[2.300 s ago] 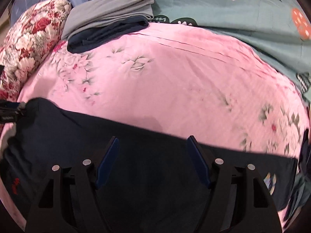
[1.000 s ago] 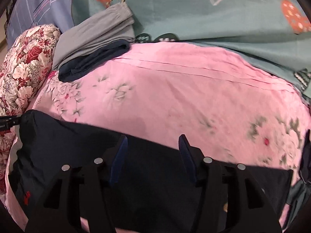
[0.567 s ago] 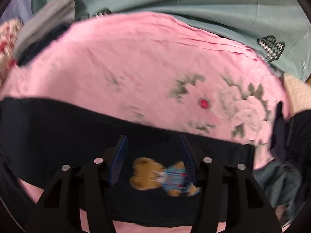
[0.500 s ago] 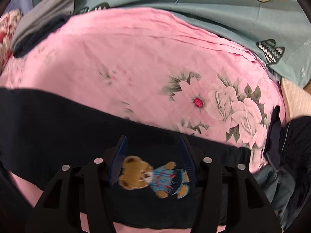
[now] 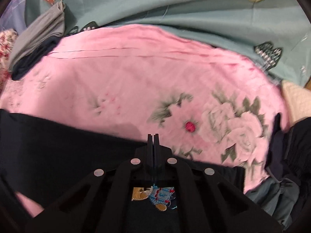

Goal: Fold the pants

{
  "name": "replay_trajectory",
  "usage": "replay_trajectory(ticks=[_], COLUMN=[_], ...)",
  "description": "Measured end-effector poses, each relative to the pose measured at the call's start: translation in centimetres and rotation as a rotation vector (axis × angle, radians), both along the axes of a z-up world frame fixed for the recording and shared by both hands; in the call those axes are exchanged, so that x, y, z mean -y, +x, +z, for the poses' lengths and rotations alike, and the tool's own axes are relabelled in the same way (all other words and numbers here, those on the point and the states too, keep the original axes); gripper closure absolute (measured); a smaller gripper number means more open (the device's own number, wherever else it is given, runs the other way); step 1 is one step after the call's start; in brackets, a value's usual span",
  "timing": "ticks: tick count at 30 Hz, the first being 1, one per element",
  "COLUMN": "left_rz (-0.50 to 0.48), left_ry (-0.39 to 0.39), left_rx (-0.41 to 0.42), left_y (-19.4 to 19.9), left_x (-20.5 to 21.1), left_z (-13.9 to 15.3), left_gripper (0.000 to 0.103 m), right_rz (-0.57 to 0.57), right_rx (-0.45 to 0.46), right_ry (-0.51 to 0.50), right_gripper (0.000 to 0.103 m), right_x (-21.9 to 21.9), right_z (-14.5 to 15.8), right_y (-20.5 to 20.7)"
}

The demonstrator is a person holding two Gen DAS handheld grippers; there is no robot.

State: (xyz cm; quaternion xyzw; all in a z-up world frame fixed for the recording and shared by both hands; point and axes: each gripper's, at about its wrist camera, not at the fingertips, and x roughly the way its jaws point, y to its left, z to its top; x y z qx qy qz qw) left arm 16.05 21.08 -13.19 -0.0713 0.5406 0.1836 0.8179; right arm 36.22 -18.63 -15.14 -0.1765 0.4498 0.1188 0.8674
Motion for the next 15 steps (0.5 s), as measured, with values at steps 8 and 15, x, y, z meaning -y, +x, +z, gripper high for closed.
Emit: replay_trajectory(ticks=[8,15], left_rz=[-0.099,-0.184], left_ry=[0.028,0.006], left_rx=[-0.003,-0.028], left_y=[1.7,3.1], left_x=[-2.1,-3.1], left_z=[-0.6,-1.9], left_gripper=[0.032,0.032], right_rz=[0.09,0.342], right_rx=[-0.048,-0.147], right_ry=[0.084,0.109], right_gripper=[0.06,0.06], right_x=[-2.7,-9.8], right_z=[2.1,1.0], right_y=[-1.1,-2.8])
